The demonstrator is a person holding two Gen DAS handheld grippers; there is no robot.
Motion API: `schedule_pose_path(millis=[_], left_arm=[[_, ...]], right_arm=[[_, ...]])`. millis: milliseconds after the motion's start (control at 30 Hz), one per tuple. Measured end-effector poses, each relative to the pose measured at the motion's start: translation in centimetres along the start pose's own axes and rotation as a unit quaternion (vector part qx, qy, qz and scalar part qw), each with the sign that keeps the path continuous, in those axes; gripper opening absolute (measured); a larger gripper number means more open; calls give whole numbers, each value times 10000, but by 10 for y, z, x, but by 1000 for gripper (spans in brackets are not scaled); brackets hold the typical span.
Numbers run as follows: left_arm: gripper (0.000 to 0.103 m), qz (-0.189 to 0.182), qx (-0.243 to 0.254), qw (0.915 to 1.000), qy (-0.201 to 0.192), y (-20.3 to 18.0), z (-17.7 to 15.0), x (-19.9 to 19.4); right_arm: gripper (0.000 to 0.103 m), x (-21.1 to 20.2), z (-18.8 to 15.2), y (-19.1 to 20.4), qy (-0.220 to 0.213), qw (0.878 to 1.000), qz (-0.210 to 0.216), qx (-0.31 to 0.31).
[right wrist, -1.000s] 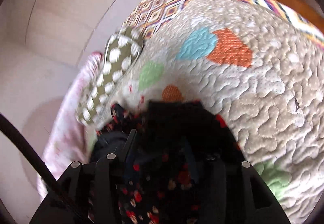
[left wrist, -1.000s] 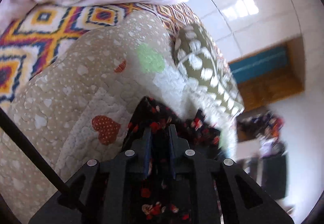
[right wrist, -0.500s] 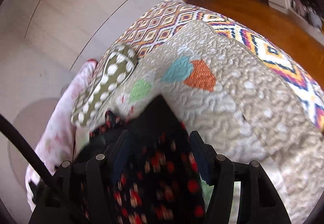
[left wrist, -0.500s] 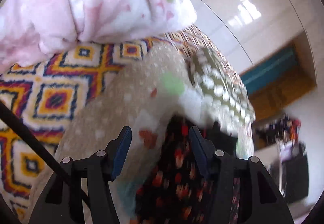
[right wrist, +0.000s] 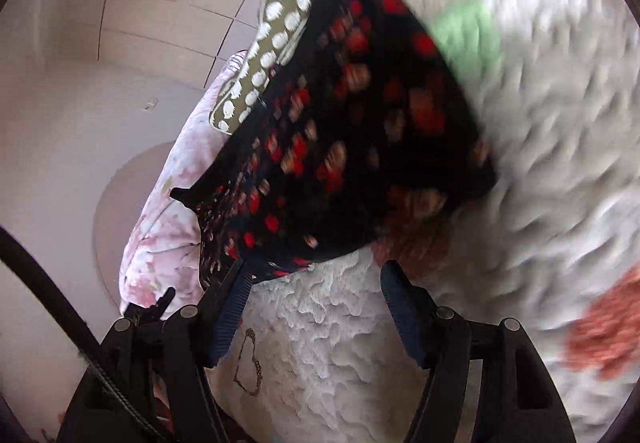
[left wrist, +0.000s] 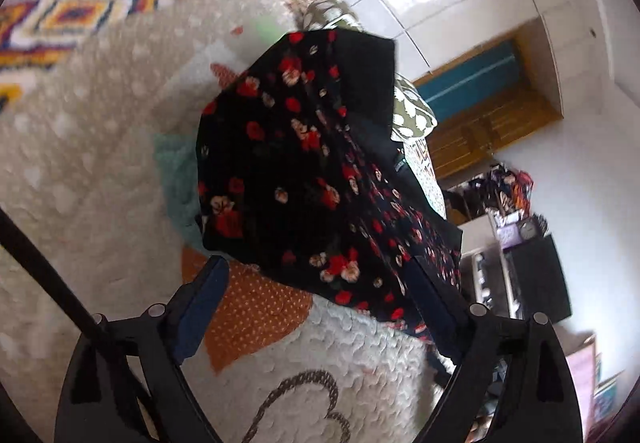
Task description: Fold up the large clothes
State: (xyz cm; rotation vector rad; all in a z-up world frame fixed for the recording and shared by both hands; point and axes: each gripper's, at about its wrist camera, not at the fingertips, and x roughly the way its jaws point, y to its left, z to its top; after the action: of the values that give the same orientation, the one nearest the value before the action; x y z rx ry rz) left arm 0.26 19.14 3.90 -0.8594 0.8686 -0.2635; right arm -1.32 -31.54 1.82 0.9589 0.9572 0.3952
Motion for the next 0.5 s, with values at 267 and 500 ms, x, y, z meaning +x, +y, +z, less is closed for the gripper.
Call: schedule_pose_path(millis=[267, 500], left_arm=[[96, 432, -11, 9981, -441, 13, 37, 38], [89, 1019, 114, 9943, -309, 10, 49, 70]], right_arm=[[75, 43, 36, 13, -654, 9978, -13, 103], [74, 59, 47, 18, -839, 9963, -203, 8]])
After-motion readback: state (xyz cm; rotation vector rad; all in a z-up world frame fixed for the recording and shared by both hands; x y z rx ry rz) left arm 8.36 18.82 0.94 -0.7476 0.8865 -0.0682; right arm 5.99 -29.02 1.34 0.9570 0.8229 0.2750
